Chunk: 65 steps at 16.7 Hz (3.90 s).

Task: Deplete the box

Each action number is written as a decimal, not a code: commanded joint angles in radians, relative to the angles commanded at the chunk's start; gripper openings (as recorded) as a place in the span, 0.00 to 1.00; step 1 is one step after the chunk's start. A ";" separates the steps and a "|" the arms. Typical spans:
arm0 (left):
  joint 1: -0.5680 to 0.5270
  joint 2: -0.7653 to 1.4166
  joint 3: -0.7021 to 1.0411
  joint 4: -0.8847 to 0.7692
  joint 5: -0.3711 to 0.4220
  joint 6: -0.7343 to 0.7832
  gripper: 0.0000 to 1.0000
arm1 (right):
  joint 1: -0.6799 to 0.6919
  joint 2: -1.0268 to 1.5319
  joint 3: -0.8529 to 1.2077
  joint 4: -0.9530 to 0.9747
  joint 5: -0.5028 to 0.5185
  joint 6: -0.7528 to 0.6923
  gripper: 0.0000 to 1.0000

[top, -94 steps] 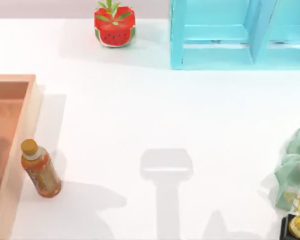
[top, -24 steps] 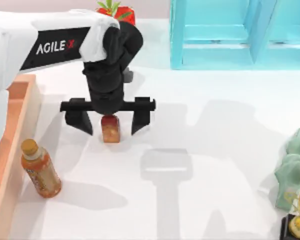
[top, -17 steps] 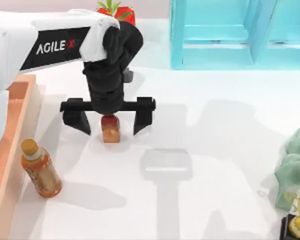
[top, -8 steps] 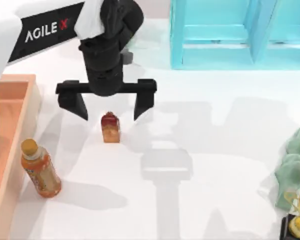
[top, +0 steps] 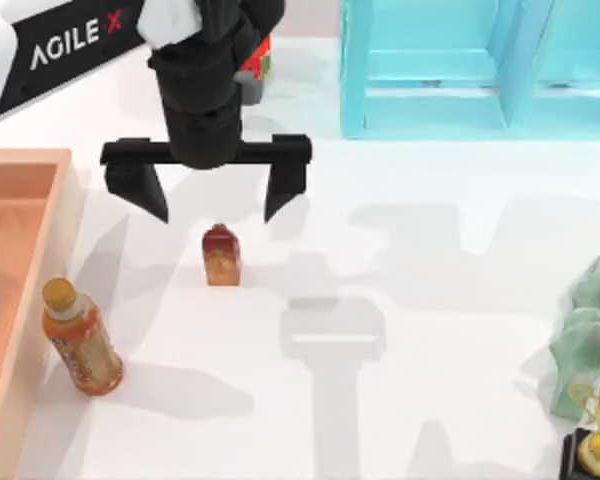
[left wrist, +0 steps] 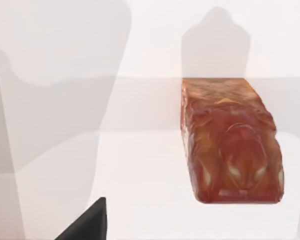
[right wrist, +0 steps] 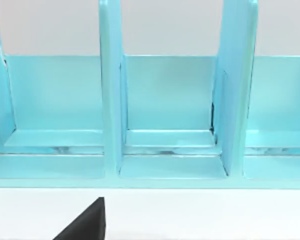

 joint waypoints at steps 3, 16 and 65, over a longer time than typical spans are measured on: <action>0.004 0.003 -0.002 0.003 0.000 0.002 1.00 | 0.000 0.000 0.000 0.000 0.000 0.000 1.00; 0.594 -0.251 -0.156 -0.073 0.002 0.591 1.00 | 0.000 0.000 0.000 0.000 0.000 0.000 1.00; 0.635 -0.206 -0.457 0.299 -0.023 0.632 0.00 | 0.000 0.000 0.000 0.000 0.000 0.000 1.00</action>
